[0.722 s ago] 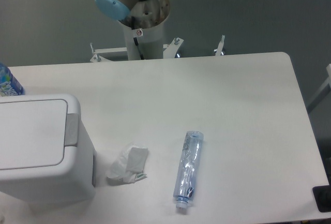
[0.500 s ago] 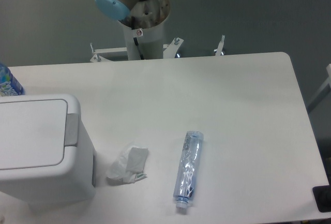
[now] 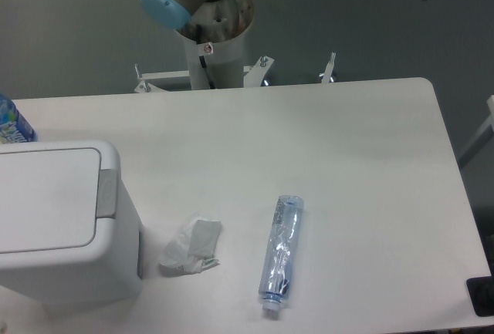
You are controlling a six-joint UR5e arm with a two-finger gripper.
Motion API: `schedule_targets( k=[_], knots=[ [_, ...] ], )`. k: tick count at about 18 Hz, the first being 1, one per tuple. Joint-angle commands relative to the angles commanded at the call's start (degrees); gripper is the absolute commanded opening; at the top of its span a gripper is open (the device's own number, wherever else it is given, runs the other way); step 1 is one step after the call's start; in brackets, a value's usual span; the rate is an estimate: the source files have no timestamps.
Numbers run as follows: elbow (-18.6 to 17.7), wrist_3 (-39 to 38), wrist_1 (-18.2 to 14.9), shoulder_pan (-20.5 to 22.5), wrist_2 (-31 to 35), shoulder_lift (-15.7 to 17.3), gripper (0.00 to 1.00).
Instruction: Open the trash can
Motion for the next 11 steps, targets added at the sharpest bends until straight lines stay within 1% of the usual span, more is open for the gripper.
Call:
schedule_targets(
  k=[2, 5, 9, 11],
  knots=[
    [0.00, -8.70, 3.95, -4.83, 0.00, -1.32, 1.00],
    [0.00, -20.49, 6.69, -11.95, -0.17, -2.90, 1.00],
    [0.26, -29.38, 10.90, -19.87, -2.54, -5.71, 1.00],
    [1.66, -32.20, 13.89, -23.65, -2.81, -8.60, 1.00]
  ],
)
